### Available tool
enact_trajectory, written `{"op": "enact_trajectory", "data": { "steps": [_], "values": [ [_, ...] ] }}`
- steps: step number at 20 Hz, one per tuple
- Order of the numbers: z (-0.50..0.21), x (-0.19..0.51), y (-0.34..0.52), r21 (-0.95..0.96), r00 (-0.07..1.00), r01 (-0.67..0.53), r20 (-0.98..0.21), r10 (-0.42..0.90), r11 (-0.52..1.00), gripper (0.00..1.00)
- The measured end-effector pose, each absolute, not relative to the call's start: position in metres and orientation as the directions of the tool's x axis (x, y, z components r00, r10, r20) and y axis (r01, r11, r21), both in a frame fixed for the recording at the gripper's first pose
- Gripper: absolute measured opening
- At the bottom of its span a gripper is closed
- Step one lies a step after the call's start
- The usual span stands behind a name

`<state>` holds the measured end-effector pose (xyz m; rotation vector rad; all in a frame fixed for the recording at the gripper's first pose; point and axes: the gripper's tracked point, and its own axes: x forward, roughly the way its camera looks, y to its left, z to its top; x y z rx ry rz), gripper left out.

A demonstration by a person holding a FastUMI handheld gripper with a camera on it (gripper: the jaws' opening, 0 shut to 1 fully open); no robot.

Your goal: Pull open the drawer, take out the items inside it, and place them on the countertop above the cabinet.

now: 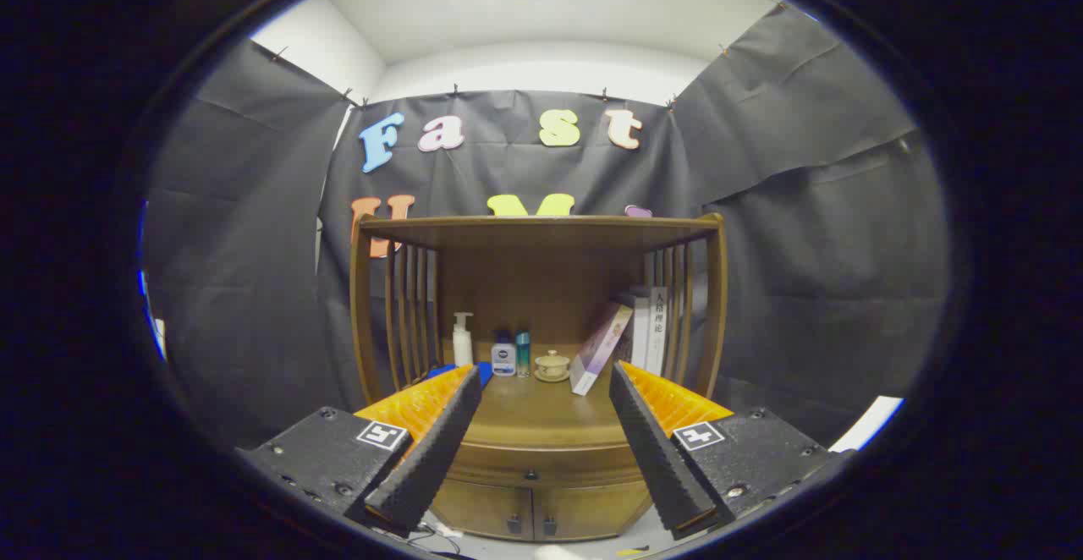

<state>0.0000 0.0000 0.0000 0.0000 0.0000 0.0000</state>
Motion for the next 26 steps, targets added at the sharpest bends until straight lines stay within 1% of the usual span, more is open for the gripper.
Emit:
{"op": "enact_trajectory", "data": {
  "steps": [14,20,26],
  "values": [
    [0.005,-0.006,0.006,0.007,1.0,-0.007,0.007,0.007,1.0,0.99],
    [-0.002,0.004,0.004,0.003,1.0,0.02,0.005,-0.02,1.0,0.99],
    [-0.026,0.029,0.009,0.036,1.0,0.011,0.023,-0.011,0.999,0.99]
  ]
}}
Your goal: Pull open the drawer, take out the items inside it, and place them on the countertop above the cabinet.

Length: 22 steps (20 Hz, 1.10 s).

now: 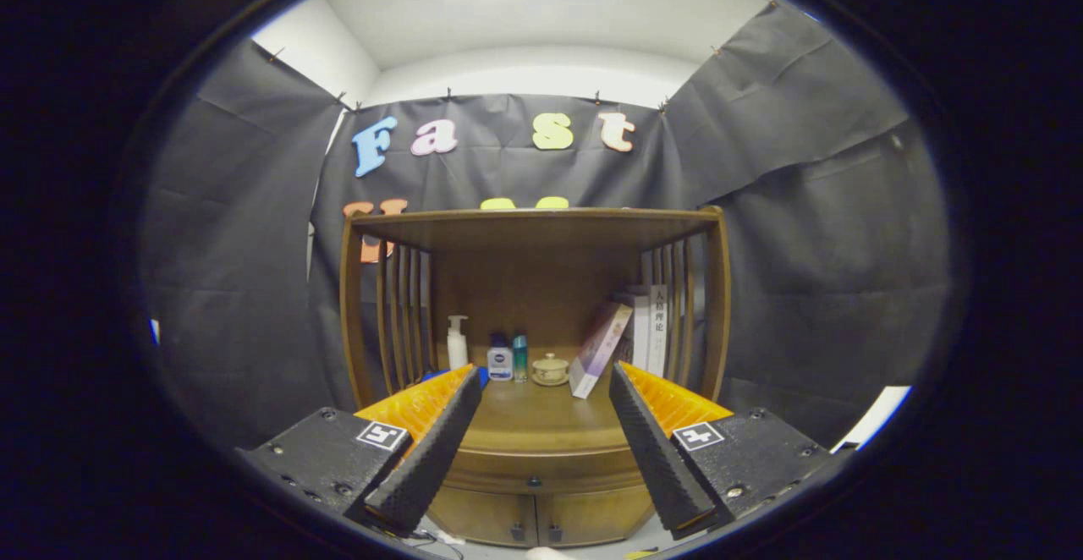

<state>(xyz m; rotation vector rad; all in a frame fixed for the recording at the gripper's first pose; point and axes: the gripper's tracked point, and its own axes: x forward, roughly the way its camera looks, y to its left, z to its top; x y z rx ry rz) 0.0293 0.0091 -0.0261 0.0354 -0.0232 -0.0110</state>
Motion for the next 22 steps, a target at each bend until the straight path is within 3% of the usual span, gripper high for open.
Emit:
{"op": "enact_trajectory", "data": {
  "steps": [4,11,22],
  "values": [
    [-0.063,0.053,0.016,0.038,0.999,-0.028,0.029,0.026,0.999,0.99],
    [-0.149,0.094,0.002,0.016,1.0,0.021,-0.014,-0.021,1.0,0.99],
    [-0.293,0.148,0.014,0.0,0.974,0.041,-0.225,-0.04,0.999,0.99]
  ]
}}
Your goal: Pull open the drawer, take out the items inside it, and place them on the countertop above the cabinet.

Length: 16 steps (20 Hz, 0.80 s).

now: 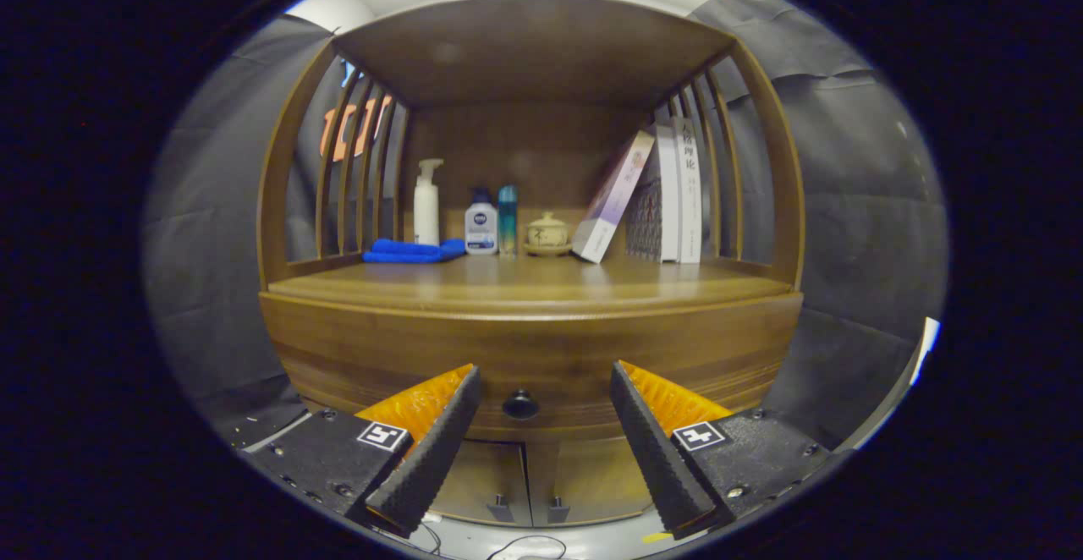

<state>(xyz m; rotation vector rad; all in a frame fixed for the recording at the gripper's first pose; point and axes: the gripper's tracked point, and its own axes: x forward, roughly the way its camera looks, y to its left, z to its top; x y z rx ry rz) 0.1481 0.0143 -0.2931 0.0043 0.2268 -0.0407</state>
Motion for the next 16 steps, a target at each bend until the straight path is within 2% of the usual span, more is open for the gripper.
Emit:
{"op": "enact_trajectory", "data": {
  "steps": [5,10,15,16],
  "values": [
    [-0.319,0.161,0.023,-0.008,0.964,0.019,-0.265,-0.021,1.0,0.89],
    [-0.325,0.164,0.033,0.01,0.959,0.009,-0.282,-0.006,1.0,0.59],
    [-0.327,0.169,0.025,0.044,0.958,0.039,-0.285,-0.024,0.998,0.35],
    [-0.327,0.167,0.024,0.042,0.958,0.037,-0.287,-0.023,0.998,0.34]
  ]
}}
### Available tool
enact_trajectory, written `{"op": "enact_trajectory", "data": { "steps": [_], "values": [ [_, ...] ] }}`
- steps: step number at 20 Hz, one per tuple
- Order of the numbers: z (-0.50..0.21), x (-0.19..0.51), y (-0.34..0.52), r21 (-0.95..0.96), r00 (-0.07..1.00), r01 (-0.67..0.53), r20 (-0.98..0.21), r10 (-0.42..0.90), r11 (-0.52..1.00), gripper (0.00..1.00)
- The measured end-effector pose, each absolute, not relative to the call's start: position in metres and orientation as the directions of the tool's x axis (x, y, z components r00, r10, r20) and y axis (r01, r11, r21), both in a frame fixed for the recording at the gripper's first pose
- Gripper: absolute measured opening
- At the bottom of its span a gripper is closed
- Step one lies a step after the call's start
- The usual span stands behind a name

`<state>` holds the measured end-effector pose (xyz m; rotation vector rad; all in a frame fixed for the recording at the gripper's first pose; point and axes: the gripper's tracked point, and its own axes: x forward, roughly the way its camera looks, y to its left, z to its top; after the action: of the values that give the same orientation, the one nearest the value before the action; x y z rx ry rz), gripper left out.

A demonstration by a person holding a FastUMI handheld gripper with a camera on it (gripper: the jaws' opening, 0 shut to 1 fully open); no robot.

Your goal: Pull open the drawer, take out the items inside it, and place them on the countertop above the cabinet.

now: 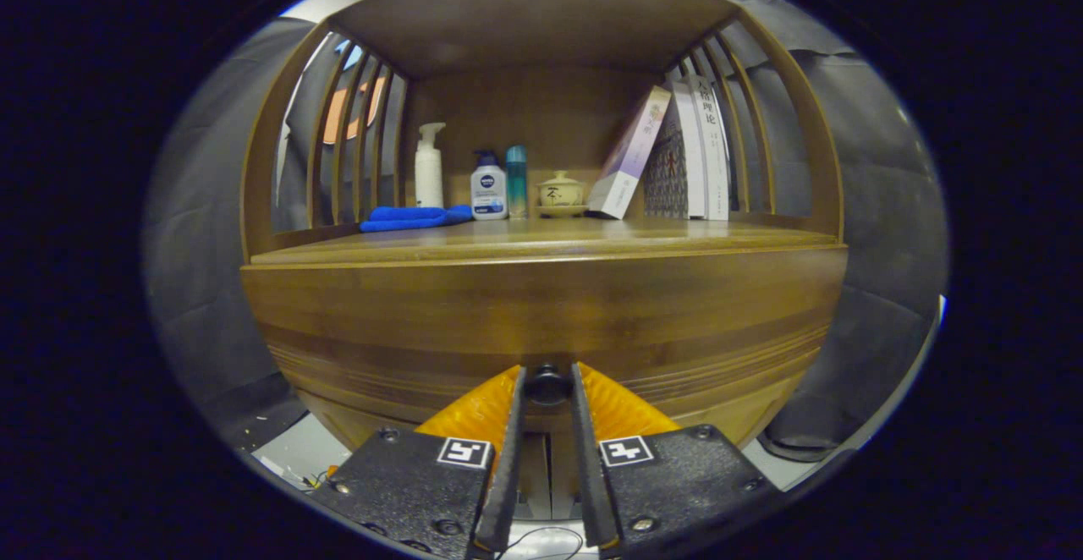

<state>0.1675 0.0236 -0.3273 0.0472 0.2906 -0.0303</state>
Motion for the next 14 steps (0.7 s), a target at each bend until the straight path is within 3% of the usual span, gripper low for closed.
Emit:
{"op": "enact_trajectory", "data": {
  "steps": [6,14],
  "values": [
    [-0.3268,0.1678,0.0243,0.019,0.949,0.03,-0.315,-0.023,0.999,0.25],
    [-0.3257,0.1648,0.0249,0.033,0.944,0.034,-0.33,-0.021,0.999,0.23]
  ]
}}
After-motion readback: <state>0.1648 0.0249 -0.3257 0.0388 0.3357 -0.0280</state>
